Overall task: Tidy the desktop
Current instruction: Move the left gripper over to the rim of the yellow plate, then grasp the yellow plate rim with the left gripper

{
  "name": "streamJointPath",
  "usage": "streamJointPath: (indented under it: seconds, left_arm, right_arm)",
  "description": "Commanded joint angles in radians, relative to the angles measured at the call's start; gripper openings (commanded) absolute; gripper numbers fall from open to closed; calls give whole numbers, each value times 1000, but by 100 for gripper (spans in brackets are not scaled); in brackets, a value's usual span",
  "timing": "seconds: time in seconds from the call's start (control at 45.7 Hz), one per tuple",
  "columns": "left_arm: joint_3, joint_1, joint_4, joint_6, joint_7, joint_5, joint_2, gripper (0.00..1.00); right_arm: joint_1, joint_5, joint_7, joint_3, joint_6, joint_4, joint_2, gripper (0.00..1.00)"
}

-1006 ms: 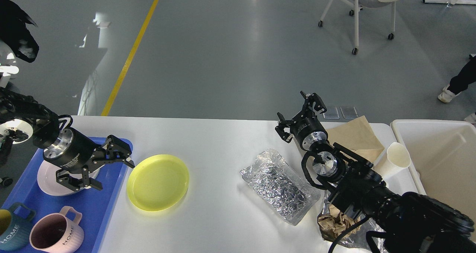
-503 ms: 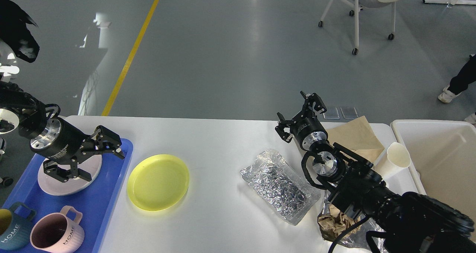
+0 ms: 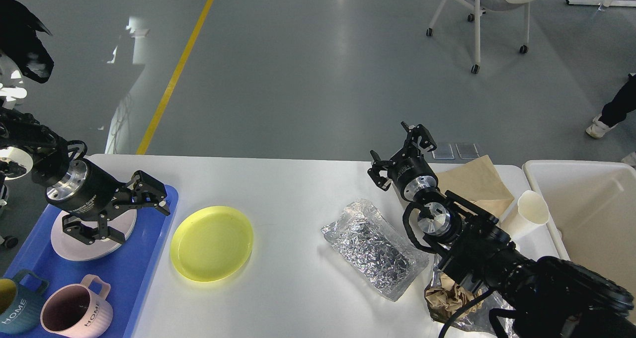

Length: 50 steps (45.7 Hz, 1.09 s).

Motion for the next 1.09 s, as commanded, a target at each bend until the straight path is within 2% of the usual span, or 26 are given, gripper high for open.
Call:
streamJointPath:
  seconds: [0.0, 0.875, 1.072]
  left_arm:
    - [0, 1, 0, 1, -1, 0, 0, 97]
    - [0, 78, 1, -2, 0, 0, -45, 97]
    - [-29, 150, 4, -5, -6, 0, -81, 97]
  right_arm:
    - [0, 0, 0, 1, 0, 0, 0, 100]
    - [0, 0, 0, -1, 0, 0, 0, 100]
    - [0, 0, 0, -1, 0, 0, 0, 100]
